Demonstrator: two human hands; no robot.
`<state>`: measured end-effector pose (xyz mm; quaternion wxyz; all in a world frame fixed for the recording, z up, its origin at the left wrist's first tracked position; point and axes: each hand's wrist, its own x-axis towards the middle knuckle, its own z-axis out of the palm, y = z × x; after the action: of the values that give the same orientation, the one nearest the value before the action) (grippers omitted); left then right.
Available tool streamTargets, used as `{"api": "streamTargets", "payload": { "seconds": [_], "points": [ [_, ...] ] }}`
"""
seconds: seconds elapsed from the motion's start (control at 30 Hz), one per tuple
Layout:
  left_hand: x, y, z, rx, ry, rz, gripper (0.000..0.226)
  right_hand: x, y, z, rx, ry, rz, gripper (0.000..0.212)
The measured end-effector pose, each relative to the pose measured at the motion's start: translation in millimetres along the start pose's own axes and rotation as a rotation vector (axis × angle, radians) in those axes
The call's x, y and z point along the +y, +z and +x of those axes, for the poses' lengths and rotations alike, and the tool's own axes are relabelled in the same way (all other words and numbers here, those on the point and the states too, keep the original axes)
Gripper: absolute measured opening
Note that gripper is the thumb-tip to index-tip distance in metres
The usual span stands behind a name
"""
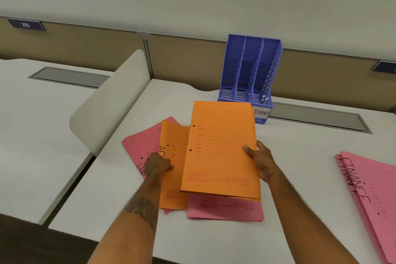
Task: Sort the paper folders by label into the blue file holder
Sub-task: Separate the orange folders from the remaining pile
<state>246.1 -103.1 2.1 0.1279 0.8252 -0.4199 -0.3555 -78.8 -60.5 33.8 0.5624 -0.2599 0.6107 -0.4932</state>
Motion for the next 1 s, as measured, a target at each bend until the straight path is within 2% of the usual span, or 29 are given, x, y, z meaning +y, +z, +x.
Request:
{"api": "streamTargets", "payload": {
  "seconds": [0.1, 0.3, 0.4, 0.53, 0.7, 0.8, 0.9, 1.0],
  "points": [
    [3.0, -20.7, 6.9, -0.036, 0.004, -0.122, 0.023, -2.1, 4.8, 0.4, -0.002, -0.004, -0.008, 0.053],
    [18.6, -76.3, 14.6, 0.0, 0.111, -0.296, 0.011, -11.8, 20.6, 2.4, -0.016, -0.017, -0.025, 0.051],
    [28.1, -105.2, 13.2, 0.043, 0.201, -0.302, 0.02, -15.6, 25.7, 2.2, -0.03, -0.033, -0.002, 0.045],
    [45.6, -142.2, 11.5, 0.124, 0.303, -0.308, 0.02, -20.3, 29.1, 3.2, -0.02, -0.056, -0.02, 0.041],
    [66.4, -191.0, 10.9, 0.242, 0.386, -0.313, 0.03, -25.8, 27.2, 1.9, 0.027, -0.085, -0.034, 0.051],
    [76.1, -218.1, 7.9, 0.29, 0.434, -0.34, 0.026, -28.9, 24.5, 0.0, 0.061, -0.109, -0.057, 0.051],
    [83.3, -239.0, 4.0, 0.286, 0.462, -0.406, 0.025, -30.0, 21.5, -0.7, 0.097, -0.121, -0.068, 0.05],
    [90.3, -244.1, -4.9, 0.204, 0.463, -0.452, 0.024, -29.7, 22.1, -2.8, 0.117, -0.132, -0.056, 0.049]
  ]
}}
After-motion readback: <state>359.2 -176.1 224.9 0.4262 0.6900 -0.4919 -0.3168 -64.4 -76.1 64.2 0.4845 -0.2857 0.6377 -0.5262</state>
